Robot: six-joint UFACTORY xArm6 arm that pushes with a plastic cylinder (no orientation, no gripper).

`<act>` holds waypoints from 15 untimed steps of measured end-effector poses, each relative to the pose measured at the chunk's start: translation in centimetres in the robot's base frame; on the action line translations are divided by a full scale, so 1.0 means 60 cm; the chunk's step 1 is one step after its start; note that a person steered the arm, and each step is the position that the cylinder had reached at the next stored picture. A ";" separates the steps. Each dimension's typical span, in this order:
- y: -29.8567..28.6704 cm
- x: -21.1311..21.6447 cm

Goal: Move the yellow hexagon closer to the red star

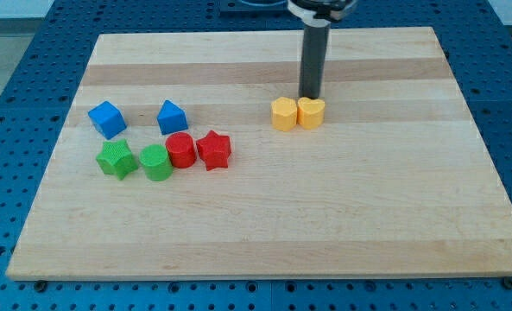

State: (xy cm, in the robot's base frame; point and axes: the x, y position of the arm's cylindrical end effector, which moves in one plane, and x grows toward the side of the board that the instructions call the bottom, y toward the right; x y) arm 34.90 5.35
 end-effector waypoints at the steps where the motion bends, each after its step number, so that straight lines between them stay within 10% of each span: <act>1: -0.044 -0.001; 5: -0.142 0.068; 8: -0.004 0.187; 15: 0.027 0.065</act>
State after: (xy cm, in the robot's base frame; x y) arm 38.80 6.95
